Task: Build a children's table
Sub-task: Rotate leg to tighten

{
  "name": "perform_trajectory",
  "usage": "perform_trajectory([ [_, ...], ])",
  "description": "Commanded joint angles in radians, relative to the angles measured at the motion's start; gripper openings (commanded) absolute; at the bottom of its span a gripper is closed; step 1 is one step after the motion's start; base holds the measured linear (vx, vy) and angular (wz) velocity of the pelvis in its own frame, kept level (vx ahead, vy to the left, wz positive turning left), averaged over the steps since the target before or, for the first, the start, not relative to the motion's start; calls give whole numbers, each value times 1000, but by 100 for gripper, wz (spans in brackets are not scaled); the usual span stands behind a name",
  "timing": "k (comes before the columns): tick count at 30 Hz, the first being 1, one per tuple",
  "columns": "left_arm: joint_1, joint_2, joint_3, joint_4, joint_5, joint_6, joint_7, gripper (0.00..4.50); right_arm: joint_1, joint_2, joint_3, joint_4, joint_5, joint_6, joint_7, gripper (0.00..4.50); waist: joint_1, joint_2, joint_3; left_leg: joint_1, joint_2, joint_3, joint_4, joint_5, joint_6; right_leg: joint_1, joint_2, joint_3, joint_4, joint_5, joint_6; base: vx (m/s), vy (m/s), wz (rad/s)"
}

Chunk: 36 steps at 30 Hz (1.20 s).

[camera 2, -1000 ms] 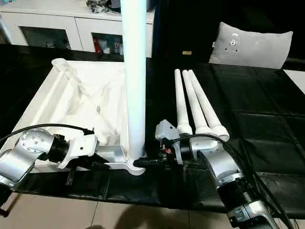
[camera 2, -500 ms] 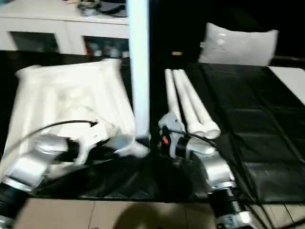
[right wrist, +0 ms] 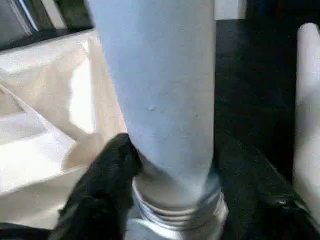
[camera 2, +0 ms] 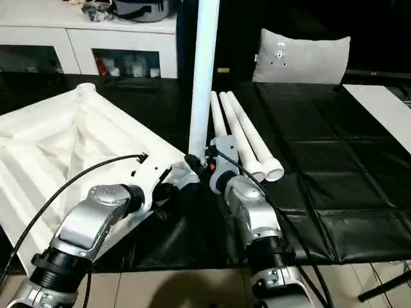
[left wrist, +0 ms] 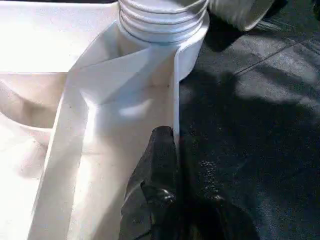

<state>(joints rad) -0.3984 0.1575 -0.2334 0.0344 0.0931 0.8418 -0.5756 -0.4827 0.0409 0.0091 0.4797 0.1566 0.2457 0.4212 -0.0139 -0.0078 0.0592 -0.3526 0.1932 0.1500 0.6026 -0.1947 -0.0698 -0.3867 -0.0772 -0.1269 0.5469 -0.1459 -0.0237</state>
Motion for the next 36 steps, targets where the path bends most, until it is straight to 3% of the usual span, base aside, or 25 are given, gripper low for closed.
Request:
perform_trajectory([
  [1,-89,-12,-8,-65,-19,-61,-22,0,23,52,76,47,19,26,66,303,5,15,-61,9,28,-22,-82,-425,19,37,-76,31,-90,-541,-68,0,0,0],
  [5,-68,54,-6,-71,-24,-88,-57,0,33,-3,58,-1,14,-18,109,321,16,20,-66,4,34,-18,-85,-358,23,40,-77,47,-67,-424,-126,0,0,0],
  [7,-59,93,-7,-69,-32,-110,-86,0,44,-42,63,-37,16,-29,160,341,22,17,-69,-1,35,-13,-85,-310,28,42,-74,56,-54,-345,-159,0,0,0],
  [8,-56,103,-7,-69,-34,-117,-95,0,47,-52,65,-45,18,-34,174,351,34,16,-74,0,34,-7,-79,-251,37,42,-73,63,-41,-272,-184,0,0,0],
  [10,-45,143,-6,-64,-41,-148,-134,0,58,-100,73,-85,23,-40,228,366,43,16,-80,-10,32,-4,-73,-167,59,50,-73,66,-27,-205,-199,0,0,0],
  [12,-31,196,-7,-56,-52,-184,-196,0,66,-161,82,-129,32,-43,310,391,55,16,-83,-14,31,-1,-67,-91,78,48,-72,68,-13,-129,-218,0,0,0],
  [14,-10,285,-25,-37,-67,-267,-304,0,71,-249,103,-171,41,-48,448,404,67,15,-85,-15,31,-2,-63,-67,101,50,-70,66,-5,-93,-229,0,0,0],
  [16,-1,325,-35,-30,-84,-315,-365,0,70,-290,121,-184,41,-50,514,426,69,15,-77,-14,33,1,-66,-98,102,45,-67,67,-11,-130,-223,0,0,0],
  [20,16,410,-65,-22,-108,-424,-513,0,53,-356,159,-193,52,-34,638,446,80,17,-68,1,39,1,-76,-214,50,37,-71,66,-32,-328,-183,0,0,0],
  [23,18,453,-85,-13,-107,-467,-579,0,39,-384,191,-185,36,-54,685,446,89,21,-66,13,45,-1,-81,-256,21,28,-68,69,-32,-328,-185,0,0,0],
  [25,14,473,-96,1,-108,-501,-606,0,32,-400,215,-179,20,-73,709,446,96,20,-65,16,44,2,-82,-275,12,27,-69,72,-32,-335,-187,0,0,0],
  [28,4,501,-115,20,-112,-555,-656,0,20,-419,251,-164,2,-89,759,446,97,15,-60,14,41,0,-86,-319,1,33,-73,72,-38,-418,-160,0,0,0],
  [29,2,508,-118,25,-113,-571,-672,0,16,-420,258,-160,-2,-91,772,446,96,9,-62,11,41,-1,-86,-308,0,36,-75,74,-39,-428,-150,0,0,0],
  [31,1,513,-118,29,-114,-584,-687,0,12,-415,265,-155,1,-81,788,446,97,11,-63,9,41,-1,-87,-290,1,37,-76,75,-37,-417,-149,0,0,0],
  [32,-1,521,-122,40,-111,-607,-703,0,8,-415,281,-151,1,-74,812,413,95,10,-65,7,40,-1,-85,-276,6,38,-74,75,-34,-403,-152,0,0,0],
  [34,-4,526,-124,50,-108,-622,-710,0,9,-415,293,-150,0,-72,822,413,95,5,-66,7,41,1,-84,-260,10,37,-74,76,-32,-387,-158,0,0,0],
  [36,-6,530,-126,59,-108,-635,-715,0,7,-413,300,-144,5,-72,824,383,97,8,-66,6,41,2,-83,-243,13,37,-74,77,-29,-374,-164,0,0,0],
])
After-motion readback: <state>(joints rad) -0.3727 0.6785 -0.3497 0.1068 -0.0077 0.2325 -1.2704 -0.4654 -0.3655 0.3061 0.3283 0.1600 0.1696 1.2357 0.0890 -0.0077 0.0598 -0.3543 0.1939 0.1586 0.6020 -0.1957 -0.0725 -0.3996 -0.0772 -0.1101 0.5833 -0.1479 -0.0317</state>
